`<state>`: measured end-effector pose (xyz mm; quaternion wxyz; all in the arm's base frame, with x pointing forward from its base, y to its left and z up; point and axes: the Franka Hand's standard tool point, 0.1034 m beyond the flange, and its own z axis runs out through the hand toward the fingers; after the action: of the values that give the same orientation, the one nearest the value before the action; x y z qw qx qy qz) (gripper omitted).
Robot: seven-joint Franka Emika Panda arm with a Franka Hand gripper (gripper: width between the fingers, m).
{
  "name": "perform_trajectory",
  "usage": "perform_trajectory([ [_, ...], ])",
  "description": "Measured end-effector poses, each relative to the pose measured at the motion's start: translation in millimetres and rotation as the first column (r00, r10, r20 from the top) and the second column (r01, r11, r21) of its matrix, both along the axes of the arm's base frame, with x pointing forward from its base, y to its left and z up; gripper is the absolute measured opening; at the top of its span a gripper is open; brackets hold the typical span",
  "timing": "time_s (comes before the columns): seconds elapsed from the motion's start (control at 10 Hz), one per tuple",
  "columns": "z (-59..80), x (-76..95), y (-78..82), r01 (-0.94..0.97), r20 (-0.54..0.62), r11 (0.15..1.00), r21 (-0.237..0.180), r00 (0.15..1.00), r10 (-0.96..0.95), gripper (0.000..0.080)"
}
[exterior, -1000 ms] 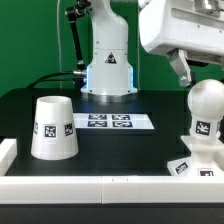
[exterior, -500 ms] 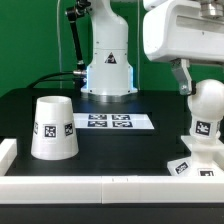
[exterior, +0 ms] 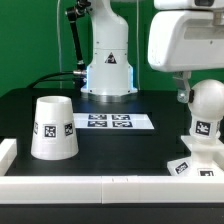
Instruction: Assemble lamp
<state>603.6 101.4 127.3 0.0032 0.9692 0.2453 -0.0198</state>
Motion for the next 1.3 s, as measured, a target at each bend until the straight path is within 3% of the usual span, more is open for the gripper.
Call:
perform_trajectory([
  [0.8, -2.8, 6.0, -2.5, 0.006, -0.017, 1.000, -0.003, 1.000, -0.006, 0.0699],
  [0.9, -3.4, 6.7, -3.0, 0.002, -0.011, 1.000, -0.001, 1.000, -0.002, 0.0578],
  [1.3, -3.4, 6.8, -3.0, 0.030, -0.010, 1.000, -0.003, 1.000, -0.030, 0.0576],
])
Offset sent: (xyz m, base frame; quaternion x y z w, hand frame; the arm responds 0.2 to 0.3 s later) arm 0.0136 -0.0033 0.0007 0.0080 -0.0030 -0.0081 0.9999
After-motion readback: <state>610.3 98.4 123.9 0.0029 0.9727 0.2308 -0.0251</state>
